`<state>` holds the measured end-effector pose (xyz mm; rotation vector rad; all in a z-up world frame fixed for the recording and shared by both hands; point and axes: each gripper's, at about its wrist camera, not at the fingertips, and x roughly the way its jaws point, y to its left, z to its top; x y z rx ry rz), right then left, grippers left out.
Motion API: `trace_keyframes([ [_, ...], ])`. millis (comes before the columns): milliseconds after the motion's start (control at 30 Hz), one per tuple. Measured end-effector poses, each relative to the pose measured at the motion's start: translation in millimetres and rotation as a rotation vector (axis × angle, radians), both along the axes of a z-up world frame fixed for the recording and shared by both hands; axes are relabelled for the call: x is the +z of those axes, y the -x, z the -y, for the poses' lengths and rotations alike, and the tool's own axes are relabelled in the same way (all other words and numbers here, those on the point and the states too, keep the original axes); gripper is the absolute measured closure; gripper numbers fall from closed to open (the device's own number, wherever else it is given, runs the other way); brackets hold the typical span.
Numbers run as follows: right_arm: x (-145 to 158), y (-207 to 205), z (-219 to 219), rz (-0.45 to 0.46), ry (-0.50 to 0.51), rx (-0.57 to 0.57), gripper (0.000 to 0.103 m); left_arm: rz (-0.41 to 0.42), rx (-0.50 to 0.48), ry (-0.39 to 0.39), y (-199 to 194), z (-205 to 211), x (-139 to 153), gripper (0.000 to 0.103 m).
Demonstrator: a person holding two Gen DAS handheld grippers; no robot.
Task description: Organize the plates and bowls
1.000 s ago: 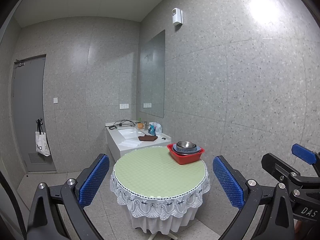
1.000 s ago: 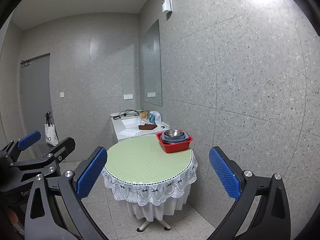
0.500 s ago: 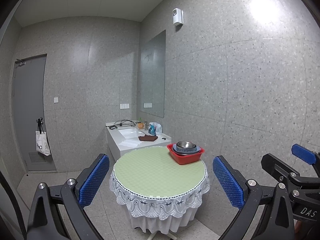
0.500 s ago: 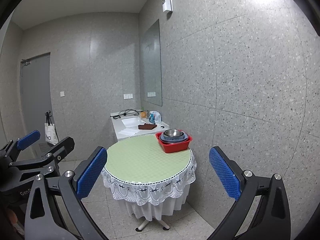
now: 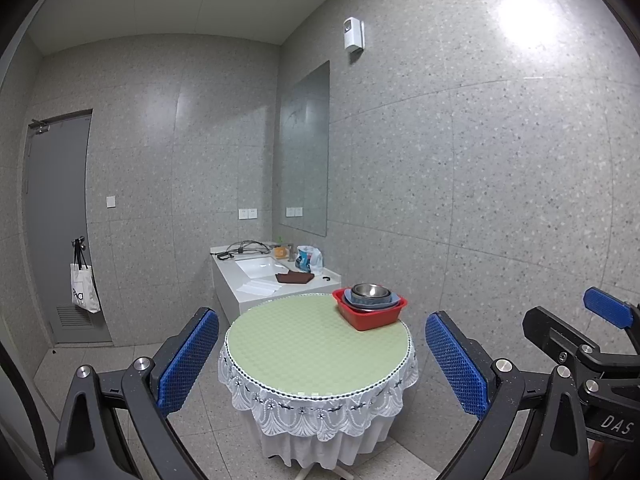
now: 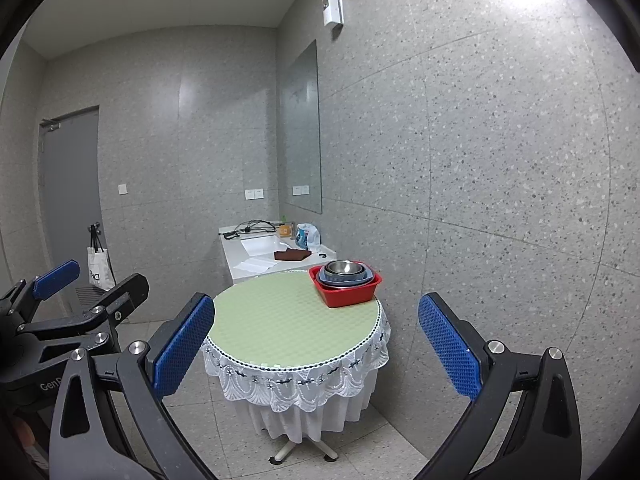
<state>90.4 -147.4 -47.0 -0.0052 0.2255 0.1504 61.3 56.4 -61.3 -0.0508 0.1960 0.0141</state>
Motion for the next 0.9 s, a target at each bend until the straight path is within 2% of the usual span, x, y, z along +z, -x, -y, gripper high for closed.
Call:
trace_keyframes([
  [900,-1.3,-6.7,4.0,-0.009,-0.007,0.001,0.0,-0.006,0.016,-0.018,-7.9,16.5,-3.8,0.001],
])
